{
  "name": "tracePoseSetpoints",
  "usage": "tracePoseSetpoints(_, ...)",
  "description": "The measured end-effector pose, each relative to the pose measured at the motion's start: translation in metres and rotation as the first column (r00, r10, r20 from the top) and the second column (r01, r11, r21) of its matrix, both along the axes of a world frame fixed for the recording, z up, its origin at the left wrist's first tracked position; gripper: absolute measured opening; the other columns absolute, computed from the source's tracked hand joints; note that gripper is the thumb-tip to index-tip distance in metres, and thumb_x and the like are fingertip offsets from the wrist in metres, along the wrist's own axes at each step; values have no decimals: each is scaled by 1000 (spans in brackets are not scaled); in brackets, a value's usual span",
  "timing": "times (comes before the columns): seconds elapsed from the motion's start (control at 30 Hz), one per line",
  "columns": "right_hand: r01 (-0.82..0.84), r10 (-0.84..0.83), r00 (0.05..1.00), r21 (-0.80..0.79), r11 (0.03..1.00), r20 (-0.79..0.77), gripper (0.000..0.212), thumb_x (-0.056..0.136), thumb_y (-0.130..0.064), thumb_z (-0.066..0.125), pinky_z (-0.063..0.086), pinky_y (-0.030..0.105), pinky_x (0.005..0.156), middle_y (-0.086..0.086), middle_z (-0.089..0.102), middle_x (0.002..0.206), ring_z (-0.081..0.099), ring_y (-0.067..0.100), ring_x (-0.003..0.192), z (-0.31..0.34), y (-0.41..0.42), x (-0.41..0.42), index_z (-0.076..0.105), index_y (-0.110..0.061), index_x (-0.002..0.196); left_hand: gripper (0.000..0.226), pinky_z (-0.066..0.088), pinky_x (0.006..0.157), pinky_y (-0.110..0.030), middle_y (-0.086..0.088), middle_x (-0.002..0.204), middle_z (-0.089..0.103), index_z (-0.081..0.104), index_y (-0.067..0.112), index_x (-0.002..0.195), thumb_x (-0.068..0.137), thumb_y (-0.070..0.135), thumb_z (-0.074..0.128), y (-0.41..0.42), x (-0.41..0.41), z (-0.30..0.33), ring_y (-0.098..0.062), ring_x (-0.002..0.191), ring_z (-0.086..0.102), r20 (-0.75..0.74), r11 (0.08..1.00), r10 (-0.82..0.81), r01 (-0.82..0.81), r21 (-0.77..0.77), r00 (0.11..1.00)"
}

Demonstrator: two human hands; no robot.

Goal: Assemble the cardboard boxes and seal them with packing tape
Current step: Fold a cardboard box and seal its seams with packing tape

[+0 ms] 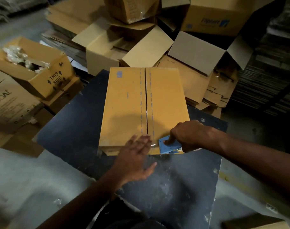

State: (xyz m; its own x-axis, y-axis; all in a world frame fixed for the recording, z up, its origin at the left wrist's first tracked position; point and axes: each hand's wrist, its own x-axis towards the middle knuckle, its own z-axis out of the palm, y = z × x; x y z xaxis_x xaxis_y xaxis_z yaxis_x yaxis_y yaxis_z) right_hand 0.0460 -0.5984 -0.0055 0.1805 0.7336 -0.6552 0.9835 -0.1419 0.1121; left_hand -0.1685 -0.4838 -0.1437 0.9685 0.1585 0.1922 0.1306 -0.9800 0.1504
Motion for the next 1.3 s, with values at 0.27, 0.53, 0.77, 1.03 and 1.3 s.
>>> tracePoseSetpoints(0.27, 16, -17, 1000, -22, 1000, -11, 64, 93, -32, 69, 47, 37, 73, -1, 59, 131, 62, 25, 113, 11, -7, 4, 44, -49, 150, 86, 25, 120, -42, -13, 164, 38, 45, 4, 154, 89, 60, 54, -23, 20, -30, -23, 152, 35, -124, 1000, 18, -16, 15, 992)
tracePoseSetpoints(0.53, 46, -40, 996, -88, 995, 76, 63, 97, -34, 63, 50, 42, 83, -7, 58, 131, 59, 22, 117, 15, -63, 48, 37, -57, 149, 87, 27, 118, -42, -12, 164, 36, 43, 5, 155, 87, 59, 54, -28, 20, -31, -23, 151, 37, -106, 997, 55, -50, 56, 993)
tracePoseSetpoints(0.77, 92, -91, 995, -21, 996, 42, 62, 97, -30, 64, 41, 39, 75, -7, 59, 130, 58, 22, 115, 6, -84, 60, 40, -53, 149, 83, 37, 118, -37, -11, 150, 56, 60, 7, 143, 81, 62, 56, -40, 30, -15, -24, 137, 56, -122, 995, 103, -102, 19, 987)
tracePoseSetpoints(1.03, 51, -51, 999, 35, 998, -1, 61, 94, -27, 70, 49, 40, 79, -6, 64, 126, 62, 23, 111, 2, -88, 64, 48, -45, 147, 91, 13, 124, -41, -13, 166, 32, 33, 8, 160, 91, 67, 41, -102, 98, 4, -27, 152, 36, -272, 1000, 9, -9, 2, 962)
tracePoseSetpoints(1.3, 111, -112, 994, 59, 992, 13, 68, 94, -25, 67, 48, 37, 71, -7, 60, 129, 61, 23, 113, 6, -119, 85, 39, -58, 148, 93, 5, 128, -39, -5, 170, 2, 12, 12, 165, 93, 65, 36, -99, 97, -3, -19, 159, 10, -332, 1000, 21, -25, -7, 943)
